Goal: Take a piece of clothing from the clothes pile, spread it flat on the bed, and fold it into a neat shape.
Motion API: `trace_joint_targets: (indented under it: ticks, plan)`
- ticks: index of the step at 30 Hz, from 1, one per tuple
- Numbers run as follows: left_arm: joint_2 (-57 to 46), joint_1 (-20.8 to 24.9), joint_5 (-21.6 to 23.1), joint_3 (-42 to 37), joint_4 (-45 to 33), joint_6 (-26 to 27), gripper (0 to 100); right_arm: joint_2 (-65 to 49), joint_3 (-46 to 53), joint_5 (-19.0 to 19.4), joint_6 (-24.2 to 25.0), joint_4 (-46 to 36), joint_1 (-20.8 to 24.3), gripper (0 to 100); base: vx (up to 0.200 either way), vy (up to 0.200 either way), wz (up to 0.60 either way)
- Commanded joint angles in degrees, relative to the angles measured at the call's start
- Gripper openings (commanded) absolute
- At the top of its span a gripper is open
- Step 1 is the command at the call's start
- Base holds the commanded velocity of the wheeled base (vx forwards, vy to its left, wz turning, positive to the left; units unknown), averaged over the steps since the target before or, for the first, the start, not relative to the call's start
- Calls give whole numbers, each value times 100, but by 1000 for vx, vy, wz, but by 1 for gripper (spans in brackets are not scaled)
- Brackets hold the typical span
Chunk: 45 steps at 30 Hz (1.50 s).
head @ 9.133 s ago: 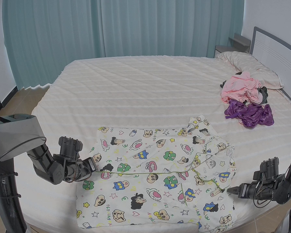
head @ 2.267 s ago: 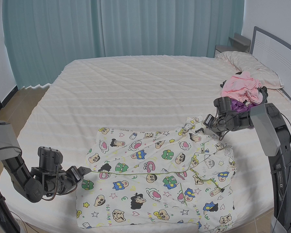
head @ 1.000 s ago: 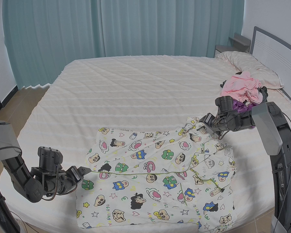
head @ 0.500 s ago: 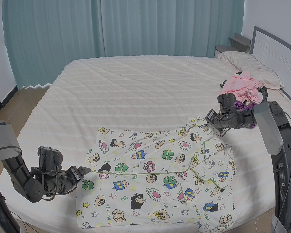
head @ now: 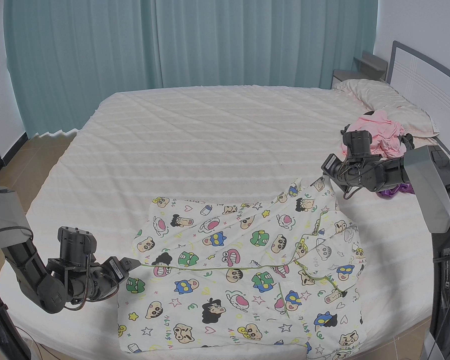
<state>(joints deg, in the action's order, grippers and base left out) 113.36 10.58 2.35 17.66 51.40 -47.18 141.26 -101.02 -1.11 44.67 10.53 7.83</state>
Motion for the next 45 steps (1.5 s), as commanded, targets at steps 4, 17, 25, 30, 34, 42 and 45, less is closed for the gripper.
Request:
trace_joint_targets:
  ticks: [4,17,25,30,34,42,45]
  plan:
    - [-7,5,2,-9,2,-2,100,-178,338,-21,-55,318,44,0,0,0,0]
    - [-7,5,2,-17,2,-2,100,-64,944,-30,-441,309,-150,0,0,0,0]
    - [-7,5,2,-17,2,-2,100,94,962,-21,-564,-183,-299,100,0,0,0]
    - [-7,5,2,-17,2,-2,100,85,944,-3,-582,-201,-308,100,0,0,0]
    - [2,5,2,-17,2,-2,100,42,645,-3,-538,-201,-378,100,0,0,0]
    - [2,5,2,-17,2,-2,100,200,232,49,-169,-253,-484,100,0,0,0]
    - [2,5,2,-17,2,-2,100,446,179,137,-37,-368,-449,100,0,0,0]
